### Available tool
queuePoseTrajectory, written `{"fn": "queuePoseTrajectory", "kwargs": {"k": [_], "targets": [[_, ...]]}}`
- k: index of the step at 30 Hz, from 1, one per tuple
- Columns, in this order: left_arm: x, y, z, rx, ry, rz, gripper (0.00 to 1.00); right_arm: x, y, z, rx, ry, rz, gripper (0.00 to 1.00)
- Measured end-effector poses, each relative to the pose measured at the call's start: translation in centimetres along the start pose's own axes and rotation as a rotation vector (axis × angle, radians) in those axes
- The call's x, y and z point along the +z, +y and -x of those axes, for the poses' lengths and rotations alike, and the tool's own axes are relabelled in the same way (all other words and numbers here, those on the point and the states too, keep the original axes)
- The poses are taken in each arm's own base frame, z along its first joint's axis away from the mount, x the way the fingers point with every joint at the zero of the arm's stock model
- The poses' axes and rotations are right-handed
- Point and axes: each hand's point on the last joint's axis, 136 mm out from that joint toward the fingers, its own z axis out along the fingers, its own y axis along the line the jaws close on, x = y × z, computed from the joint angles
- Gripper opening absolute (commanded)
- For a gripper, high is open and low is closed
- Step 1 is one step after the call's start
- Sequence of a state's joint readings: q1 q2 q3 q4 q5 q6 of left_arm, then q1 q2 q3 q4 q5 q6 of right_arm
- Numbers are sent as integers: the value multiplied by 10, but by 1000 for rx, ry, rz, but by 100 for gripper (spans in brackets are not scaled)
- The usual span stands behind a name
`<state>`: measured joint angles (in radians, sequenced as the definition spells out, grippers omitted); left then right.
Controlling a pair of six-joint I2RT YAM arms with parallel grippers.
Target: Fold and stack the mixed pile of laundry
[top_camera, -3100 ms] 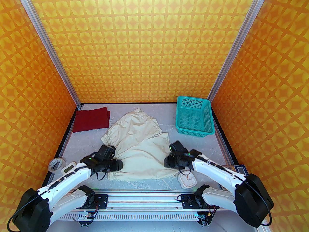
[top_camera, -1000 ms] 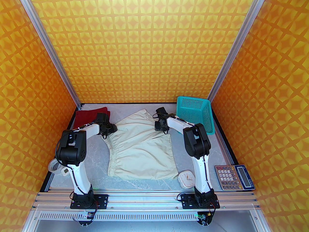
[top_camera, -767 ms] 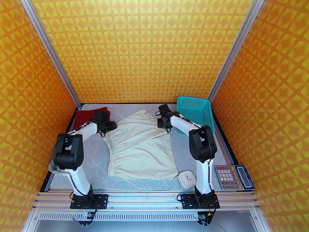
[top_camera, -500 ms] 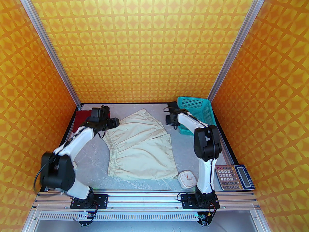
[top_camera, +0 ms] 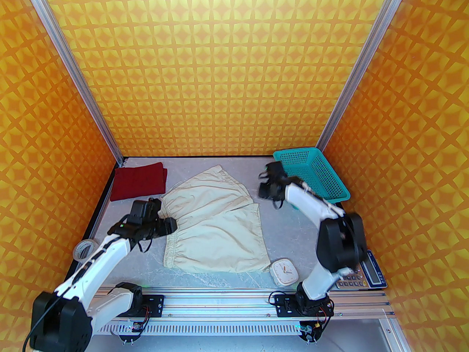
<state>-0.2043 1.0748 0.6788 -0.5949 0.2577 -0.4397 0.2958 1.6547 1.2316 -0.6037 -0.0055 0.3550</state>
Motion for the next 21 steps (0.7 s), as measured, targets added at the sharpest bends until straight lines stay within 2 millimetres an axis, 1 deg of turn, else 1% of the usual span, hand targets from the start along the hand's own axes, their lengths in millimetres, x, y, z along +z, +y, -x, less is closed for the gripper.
{"fn": "queuePoseTrajectory", "kwargs": {"k": [2, 3, 6, 9, 12, 15, 17, 19, 21], "targets": [[8, 2, 1, -5, 26, 13, 60, 5, 25, -15, -40, 24, 58, 36], [13, 2, 4, -9, 43, 21, 59, 10, 33, -19, -55, 34, 72, 36], [38, 0, 25, -16, 78, 38, 58, 32, 51, -23, -86, 68, 99, 34], [64, -4, 54, -15, 70, 43, 57, 64, 69, -11, -112, 87, 111, 31], [94, -7, 82, -10, 67, 51, 55, 95, 82, 5, -128, 86, 110, 30], [125, -8, 105, -7, 62, 54, 53, 121, 86, 21, -124, 92, 90, 29], [146, -8, 118, -8, 63, 54, 54, 136, 80, 28, -111, 98, 70, 29], [163, -9, 130, -10, 64, 48, 54, 145, 67, 29, -83, 118, 49, 29], [173, -18, 149, -5, 42, 24, 53, 145, 58, 39, -52, 109, 39, 29]]}}
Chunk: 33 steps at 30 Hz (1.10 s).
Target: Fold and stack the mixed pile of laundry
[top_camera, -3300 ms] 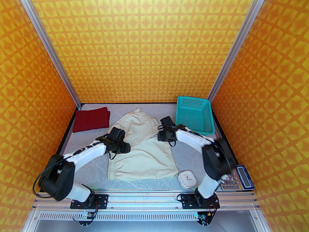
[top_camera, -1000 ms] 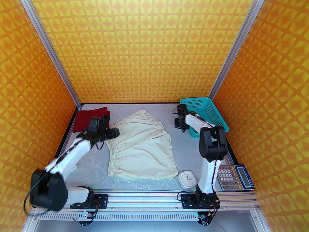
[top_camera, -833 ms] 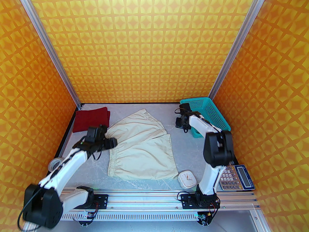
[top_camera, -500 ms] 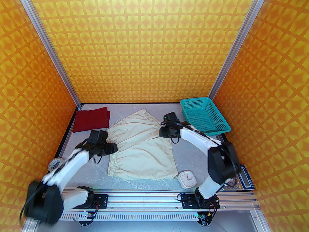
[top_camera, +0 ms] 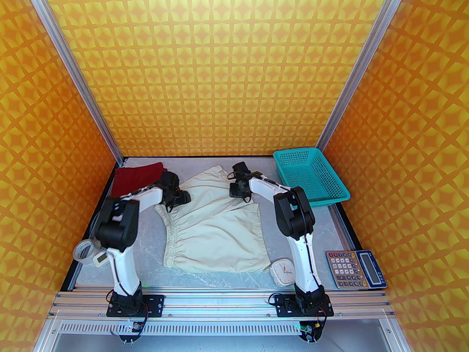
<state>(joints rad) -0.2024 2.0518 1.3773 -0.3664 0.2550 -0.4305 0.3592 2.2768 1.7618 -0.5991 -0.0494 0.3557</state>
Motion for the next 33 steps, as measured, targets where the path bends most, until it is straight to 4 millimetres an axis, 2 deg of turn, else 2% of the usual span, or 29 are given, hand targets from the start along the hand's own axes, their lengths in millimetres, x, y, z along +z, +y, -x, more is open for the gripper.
{"fn": "queuePoseTrajectory", "kwargs": {"k": [5, 9, 14, 17, 19, 21, 24, 26, 27, 29, 30, 33], "targets": [[25, -22, 37, 13, -36, -63, 54, -1, -36, 8, 91, 9, -34, 29], [40, -39, 56, 34, -51, -112, 54, -2, -53, 13, 134, 11, -44, 28], [47, -51, 65, 62, -53, -135, 55, 1, -60, 32, 157, 5, -44, 28], [40, -55, 61, 86, -42, -132, 59, -5, -59, 29, 158, 13, -38, 32], [25, -60, 56, 109, -40, -133, 60, -17, -57, 23, 162, 15, -24, 36], [-3, -67, 50, 131, -52, -134, 61, -38, -53, 12, 167, 10, -2, 38], [-67, -80, 38, 165, -121, -154, 61, -89, -45, -8, 172, -30, 56, 42], [-116, -84, 23, 179, -184, -170, 62, -127, -39, -22, 176, -81, 110, 45], [-133, -84, 15, 184, -207, -177, 62, -140, -37, -31, 177, -98, 133, 47], [-162, -76, -11, 181, -239, -178, 64, -165, -36, -62, 186, -112, 175, 50], [-169, -69, -25, 174, -236, -172, 65, -172, -37, -79, 192, -106, 187, 50], [-170, -40, -74, 134, -172, -126, 68, -178, -45, -143, 233, -32, 209, 51]]}}
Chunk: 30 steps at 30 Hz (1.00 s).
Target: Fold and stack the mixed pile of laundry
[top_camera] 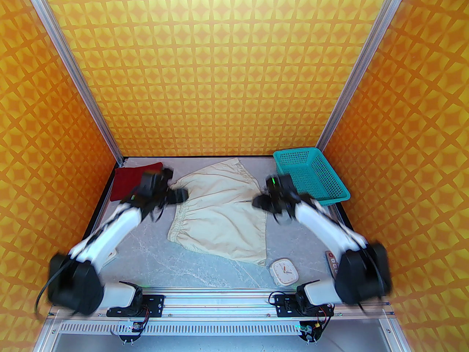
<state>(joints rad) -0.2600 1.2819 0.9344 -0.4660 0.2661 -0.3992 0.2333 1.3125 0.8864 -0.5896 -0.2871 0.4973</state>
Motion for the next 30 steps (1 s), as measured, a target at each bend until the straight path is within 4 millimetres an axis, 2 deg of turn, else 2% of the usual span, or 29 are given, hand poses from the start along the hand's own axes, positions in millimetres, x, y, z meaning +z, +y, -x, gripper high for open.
{"fn": "queuePoseTrajectory", "kwargs": {"k": [2, 5, 8, 14, 19, 23, 27, 30], "targets": [[-3, 18, -41, -44, 73, 42, 71, -2, -15, -39, 45, 70, -7, 52], [-8, 40, -88, -108, 152, 92, 72, -4, -31, -79, 96, 153, -33, 52], [-17, 52, -110, -158, 176, 121, 73, -3, -33, -102, 111, 218, -52, 52], [-21, 54, -114, -187, 173, 129, 74, 0, -9, -132, 67, 295, -33, 51], [-22, 56, -115, -197, 179, 140, 74, 3, -2, -164, 45, 362, -45, 51], [-22, 57, -116, -200, 181, 146, 74, -2, -19, -181, 47, 381, -119, 51], [-23, 58, -118, -202, 186, 149, 75, -18, -42, -179, 38, 329, -230, 51], [-23, 59, -118, -204, 187, 151, 77, -23, -58, -181, 31, 324, -307, 51]]}}
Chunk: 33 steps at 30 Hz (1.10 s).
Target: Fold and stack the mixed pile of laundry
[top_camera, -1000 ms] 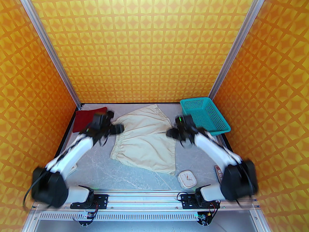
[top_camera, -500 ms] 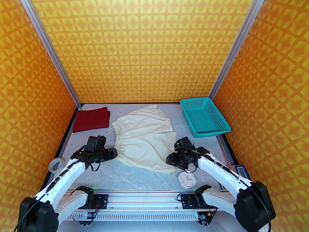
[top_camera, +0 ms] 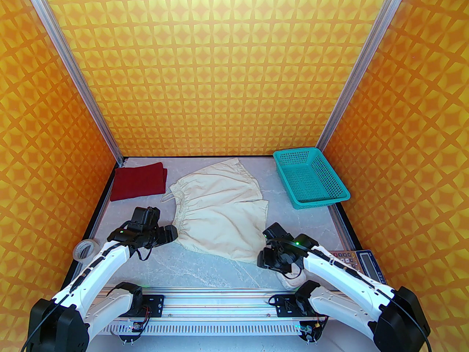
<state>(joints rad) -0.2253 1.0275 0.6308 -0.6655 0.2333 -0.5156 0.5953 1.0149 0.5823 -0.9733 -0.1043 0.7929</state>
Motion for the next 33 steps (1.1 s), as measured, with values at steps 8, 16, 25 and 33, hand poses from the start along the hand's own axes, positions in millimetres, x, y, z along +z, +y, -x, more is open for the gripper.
{"fn": "queuePoseTrajectory", "kwargs": {"k": [8, 16, 25, 33], "targets": [[-5, 2, -3, -26, -5, 3, 80, 2, 24, 4, 75, 14, 105, 52], [12, 10, -22, -88, 55, -3, 81, 14, 52, 22, 203, -17, 238, 55], [39, 6, -21, -102, 104, -21, 78, 13, 45, 19, 287, -50, 271, 57], [48, 2, -12, -99, 99, -28, 71, 15, 39, 14, 330, -48, 274, 57]]}}
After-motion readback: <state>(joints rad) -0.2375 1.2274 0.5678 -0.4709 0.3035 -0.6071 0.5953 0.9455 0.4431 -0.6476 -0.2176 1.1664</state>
